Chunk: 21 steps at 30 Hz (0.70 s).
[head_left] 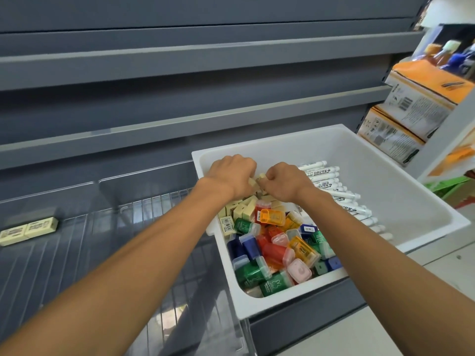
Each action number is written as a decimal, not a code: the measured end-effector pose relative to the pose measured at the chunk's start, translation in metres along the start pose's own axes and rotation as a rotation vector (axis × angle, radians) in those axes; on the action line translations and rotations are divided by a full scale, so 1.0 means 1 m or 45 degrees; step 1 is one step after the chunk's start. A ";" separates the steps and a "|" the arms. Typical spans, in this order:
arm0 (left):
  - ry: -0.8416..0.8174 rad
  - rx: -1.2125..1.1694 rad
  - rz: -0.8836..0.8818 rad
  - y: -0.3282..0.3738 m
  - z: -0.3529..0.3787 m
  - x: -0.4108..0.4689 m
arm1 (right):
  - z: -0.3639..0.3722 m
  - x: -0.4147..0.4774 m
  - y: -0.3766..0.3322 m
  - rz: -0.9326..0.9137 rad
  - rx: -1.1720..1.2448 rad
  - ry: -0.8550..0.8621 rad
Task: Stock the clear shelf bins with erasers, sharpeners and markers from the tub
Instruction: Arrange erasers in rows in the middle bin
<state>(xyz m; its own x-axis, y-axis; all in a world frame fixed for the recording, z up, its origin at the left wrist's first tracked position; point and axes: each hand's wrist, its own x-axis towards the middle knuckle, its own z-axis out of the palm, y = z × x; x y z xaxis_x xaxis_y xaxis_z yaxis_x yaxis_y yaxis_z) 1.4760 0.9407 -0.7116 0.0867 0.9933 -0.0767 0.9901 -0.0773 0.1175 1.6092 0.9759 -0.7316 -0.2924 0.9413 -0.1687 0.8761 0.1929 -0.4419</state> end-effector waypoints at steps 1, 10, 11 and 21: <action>0.022 -0.024 0.004 0.000 -0.002 -0.003 | -0.002 -0.002 0.001 -0.011 0.045 0.033; -0.034 -0.103 0.203 -0.004 -0.009 -0.035 | 0.000 -0.035 -0.001 -0.094 0.494 -0.016; -0.044 -0.137 0.221 -0.004 -0.008 -0.035 | 0.001 -0.036 -0.001 -0.084 0.556 -0.017; 0.174 -0.457 0.235 -0.018 -0.003 -0.022 | -0.002 -0.035 0.001 -0.051 1.096 -0.024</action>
<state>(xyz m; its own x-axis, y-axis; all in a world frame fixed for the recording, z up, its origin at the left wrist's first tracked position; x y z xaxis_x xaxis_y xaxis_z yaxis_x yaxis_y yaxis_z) 1.4564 0.9203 -0.7093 0.2193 0.9698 0.1068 0.8559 -0.2438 0.4560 1.6217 0.9438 -0.7241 -0.3296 0.9322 -0.1499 0.2717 -0.0585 -0.9606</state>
